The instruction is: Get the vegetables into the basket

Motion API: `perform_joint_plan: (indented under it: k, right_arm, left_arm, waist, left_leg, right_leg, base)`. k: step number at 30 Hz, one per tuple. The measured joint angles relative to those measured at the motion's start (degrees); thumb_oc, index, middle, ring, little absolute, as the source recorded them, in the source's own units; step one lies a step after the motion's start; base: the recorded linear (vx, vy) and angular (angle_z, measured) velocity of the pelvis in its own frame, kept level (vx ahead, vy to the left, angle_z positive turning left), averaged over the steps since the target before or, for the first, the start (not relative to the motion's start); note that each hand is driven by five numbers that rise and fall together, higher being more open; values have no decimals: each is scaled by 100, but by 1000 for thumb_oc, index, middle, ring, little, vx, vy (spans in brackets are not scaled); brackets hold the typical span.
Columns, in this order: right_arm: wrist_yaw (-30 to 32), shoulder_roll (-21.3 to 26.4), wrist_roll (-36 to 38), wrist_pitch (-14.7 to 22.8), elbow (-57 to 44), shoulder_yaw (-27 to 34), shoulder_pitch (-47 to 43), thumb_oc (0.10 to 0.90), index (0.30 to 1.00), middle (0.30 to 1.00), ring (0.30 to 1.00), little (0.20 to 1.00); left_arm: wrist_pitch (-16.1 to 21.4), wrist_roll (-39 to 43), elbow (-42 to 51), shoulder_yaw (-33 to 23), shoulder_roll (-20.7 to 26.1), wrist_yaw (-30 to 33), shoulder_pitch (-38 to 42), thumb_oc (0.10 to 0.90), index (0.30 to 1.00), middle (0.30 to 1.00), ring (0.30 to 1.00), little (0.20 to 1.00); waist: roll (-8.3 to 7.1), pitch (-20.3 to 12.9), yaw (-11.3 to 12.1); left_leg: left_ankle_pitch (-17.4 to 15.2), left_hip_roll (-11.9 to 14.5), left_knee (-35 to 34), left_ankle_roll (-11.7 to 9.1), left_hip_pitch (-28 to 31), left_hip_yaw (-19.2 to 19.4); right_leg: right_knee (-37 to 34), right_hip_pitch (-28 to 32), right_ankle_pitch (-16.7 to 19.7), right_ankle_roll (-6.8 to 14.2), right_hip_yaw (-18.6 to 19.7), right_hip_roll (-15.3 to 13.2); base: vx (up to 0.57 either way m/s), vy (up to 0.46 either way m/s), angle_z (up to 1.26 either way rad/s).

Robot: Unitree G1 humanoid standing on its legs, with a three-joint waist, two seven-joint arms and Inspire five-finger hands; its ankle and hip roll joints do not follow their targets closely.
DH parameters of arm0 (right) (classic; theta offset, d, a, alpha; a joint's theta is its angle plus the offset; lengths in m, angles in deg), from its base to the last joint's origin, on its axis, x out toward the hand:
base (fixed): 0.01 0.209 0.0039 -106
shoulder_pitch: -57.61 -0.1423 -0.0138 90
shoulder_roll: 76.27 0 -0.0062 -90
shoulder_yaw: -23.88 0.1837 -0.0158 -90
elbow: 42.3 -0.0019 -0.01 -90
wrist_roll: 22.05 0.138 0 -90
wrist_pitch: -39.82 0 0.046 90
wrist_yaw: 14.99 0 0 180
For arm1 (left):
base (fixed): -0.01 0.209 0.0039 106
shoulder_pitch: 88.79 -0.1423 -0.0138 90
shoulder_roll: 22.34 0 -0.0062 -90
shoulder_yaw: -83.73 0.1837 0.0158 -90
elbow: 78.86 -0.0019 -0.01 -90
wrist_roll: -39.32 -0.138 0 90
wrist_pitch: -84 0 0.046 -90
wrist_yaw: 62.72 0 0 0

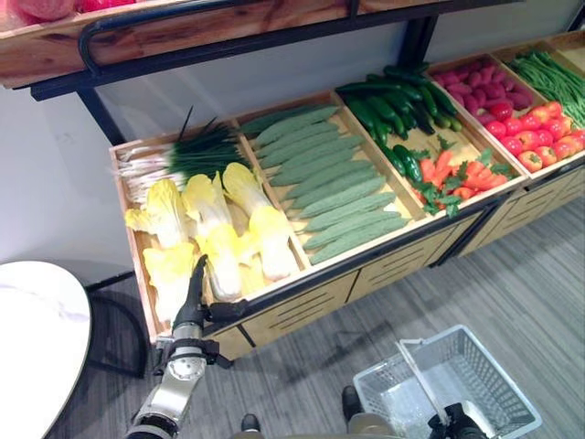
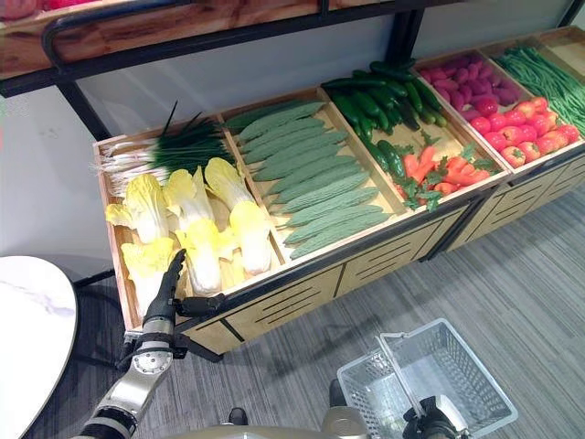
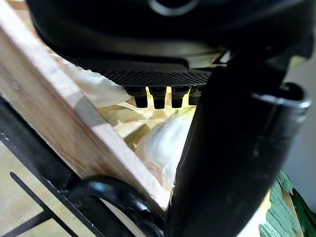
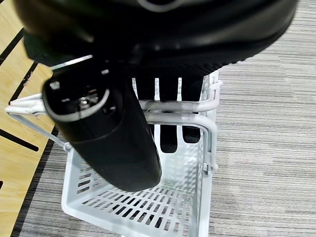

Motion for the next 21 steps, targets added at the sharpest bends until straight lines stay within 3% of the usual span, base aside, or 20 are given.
perform_joint_plan:
  k: [1,2,3,6,8,9,10,11,12,13,14,15,16,17,18,20,21]
  right_arm:
    - [5,0,-2,-2,52,-4,-6,400,300,300,300,300]
    - [7,0,-3,-22,106,-8,-28,400,300,300,300,300]
    - [11,1,-4,-24,112,-25,-33,400,300,300,300,300]
    - [65,7,-7,-72,206,-242,-40,400,300,300,300,300]
    - [91,3,-13,-70,209,-451,-166,400,300,300,300,300]
    - [90,-21,-14,-69,217,-445,-240,400,300,300,300,300]
    - [92,-108,-11,-71,260,-444,-300,400,300,300,300,300]
    - [46,-286,-55,-60,297,-469,-214,400,300,300,300,300]
    - [60,-285,-57,-50,279,-499,-251,400,300,300,300,300]
    - [74,-249,-59,0,261,-580,-286,400,300,300,300,300]
    - [91,-90,-94,60,250,-680,-396,400,300,300,300,300]
    - [78,-135,-104,38,268,-676,-401,400,300,300,300,300]
    - [91,-148,-101,29,295,-647,-331,400,300,300,300,300]
    - [55,-174,-104,20,304,-649,-270,400,300,300,300,300]
    - [65,-164,-104,17,315,-645,-257,400,300,300,300,300]
    - [75,-86,-104,9,290,-651,-239,400,300,300,300,300]
    - [81,27,-105,-6,267,-651,-123,400,300,300,300,300]
  left_arm:
    - [48,0,-188,-3,-63,40,71,900,1000,1000,1000,1000]
    - [55,-48,-392,3,-105,70,159,620,607,607,607,607]
    - [95,-55,-556,2,-128,116,237,400,300,300,300,300]
    - [316,-22,-1257,20,-333,168,538,400,300,300,300,300]
    - [334,80,-1665,4,-508,548,850,400,300,300,300,300]
    - [315,160,-2026,-110,-557,650,1089,400,300,300,300,300]
    - [315,272,-2242,-160,-525,695,1242,400,300,300,300,300]
    - [247,304,-2627,-150,-359,809,1488,400,300,300,300,300]
    - [145,354,-2732,-185,-282,856,1551,400,300,300,300,300]
    - [74,398,-2820,-231,-245,888,1610,400,300,300,300,300]
    - [-17,520,-3026,-405,-286,949,1747,400,300,300,300,300]
    - [-17,579,-3011,-460,-238,972,1768,400,300,300,300,300]
    - [-15,585,-2986,-448,-158,996,1787,400,300,300,300,300]
    - [-20,594,-2994,-456,-42,998,1852,400,300,300,300,300]
    - [-25,651,-3000,-478,3,1027,1849,400,300,300,300,300]
    - [-179,773,-3033,-561,59,1040,1863,400,300,300,300,300]
    - [-259,965,-2859,-703,-69,1140,1782,400,300,300,300,300]
  waist:
    - [14,-42,6]
    - [27,-85,10]
    - [24,-88,16]
    - [9,-169,94]
    - [-46,-201,105]
    - [-4,-240,122]
    - [-25,-288,123]
    - [-392,-400,-1]
    - [-454,-413,-39]
    - [-450,-415,-45]
    - [21,-435,-7]
    - [41,-400,-18]
    - [-91,-383,-53]
    - [-240,-374,-103]
    - [-253,-332,-159]
    - [-186,-316,-210]
    - [-44,-299,-205]
  left_leg:
    - [-16,-2,-1,-22,16,10]
    - [-44,-4,-2,-62,40,26]
    - [-43,-2,-2,-62,40,31]
    - [-52,-19,-3,-74,27,84]
    - [-59,-18,-5,-73,-161,108]
    - [-65,85,-8,-62,-289,115]
    - [-69,180,-7,-99,-351,107]
    - [-186,40,64,-244,-330,67]
    - [-174,-27,176,-182,-311,63]
    - [-197,-94,228,-150,-271,76]
    - [-232,236,38,38,-282,83]
    - [-220,289,54,56,-339,99]
    - [-229,246,1,54,-341,83]
    - [-258,175,-1,-31,-294,78]
    - [-272,202,28,-11,-292,37]
    - [-241,202,43,53,-211,60]
    - [-113,250,11,44,-145,54]
  right_leg:
    - [0,10,0,0,8,-3]
    - [0,24,0,1,24,-7]
    - [0,17,0,0,31,-23]
    - [0,-38,-5,5,75,-39]
    - [-2,-258,-76,105,81,-43]
    - [120,-348,-95,150,9,45]
    - [752,-632,-189,29,-78,115]
    - [780,-704,-345,-37,-67,30]
    - [693,-703,-348,-30,-10,11]
    - [580,-701,-362,0,30,27]
    - [643,-800,-415,-26,-86,349]
    - [1235,-969,-493,-145,-102,372]
    - [1637,-978,-725,-94,-95,291]
    - [1492,-859,-759,-136,-77,196]
    - [1330,-778,-767,-127,-132,214]
    - [998,-564,-682,-103,-167,259]
    - [798,-435,-452,-125,-186,320]
  base:
    - [14,2,-6]
    - [16,6,-7]
    - [27,14,-6]
    - [23,10,-11]
    - [19,8,-19]
    - [16,6,-13]
    - [0,0,0]
    - [20,9,-9]
    - [27,15,-22]
    - [25,16,-76]
    - [18,14,-65]
    - [17,12,-34]
    - [13,9,15]
    - [13,13,17]
    - [0,0,0]
    - [5,7,-21]
    - [0,6,-20]
